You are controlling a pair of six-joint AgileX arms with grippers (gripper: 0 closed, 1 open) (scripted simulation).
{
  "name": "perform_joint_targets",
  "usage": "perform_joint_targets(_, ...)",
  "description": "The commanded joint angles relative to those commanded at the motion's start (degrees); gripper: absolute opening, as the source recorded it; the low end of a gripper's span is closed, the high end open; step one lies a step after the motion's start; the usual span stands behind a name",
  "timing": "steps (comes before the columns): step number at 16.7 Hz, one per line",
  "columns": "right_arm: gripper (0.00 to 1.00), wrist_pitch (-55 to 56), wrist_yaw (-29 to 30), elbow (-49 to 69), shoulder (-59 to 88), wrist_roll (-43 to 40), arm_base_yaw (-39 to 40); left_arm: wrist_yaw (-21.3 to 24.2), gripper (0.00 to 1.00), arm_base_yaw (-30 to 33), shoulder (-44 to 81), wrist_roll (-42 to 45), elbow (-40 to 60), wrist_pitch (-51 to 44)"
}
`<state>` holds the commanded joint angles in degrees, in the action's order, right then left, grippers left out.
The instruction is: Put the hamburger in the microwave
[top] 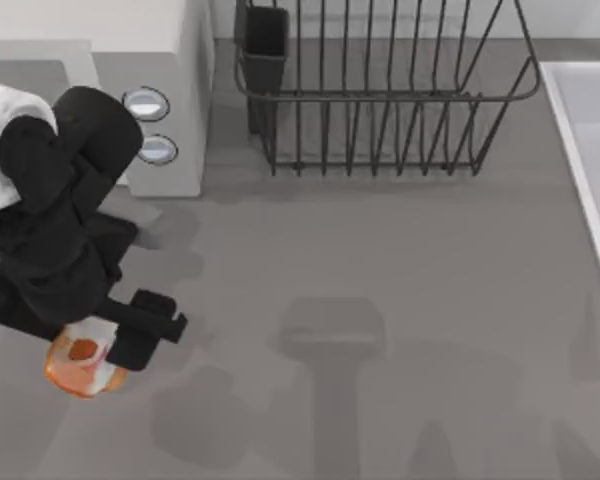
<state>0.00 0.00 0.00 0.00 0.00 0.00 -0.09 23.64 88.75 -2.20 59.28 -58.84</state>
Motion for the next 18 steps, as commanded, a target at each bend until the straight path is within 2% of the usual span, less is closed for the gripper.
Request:
perform_joint_targets(5,1.0,0.0,0.0,0.0,0.0,0.0,0.0,-0.01,0.0,-0.08,-1.96,-0.04,2.1,-3.18)
perform_joint_targets(10,1.0,0.0,0.0,0.0,0.0,0.0,0.0,0.55,0.0,-1.89,-0.46,0.64,2.37,0.38)
perform_joint_targets(14,1.0,0.0,0.0,0.0,0.0,0.0,0.0,2.26,0.0,-7.58,5.28,2.15,3.39,13.07)
perform_joint_targets(18,1.0,0.0,0.0,0.0,0.0,0.0,0.0,4.23,0.0,-14.95,13.93,4.01,3.66,34.46)
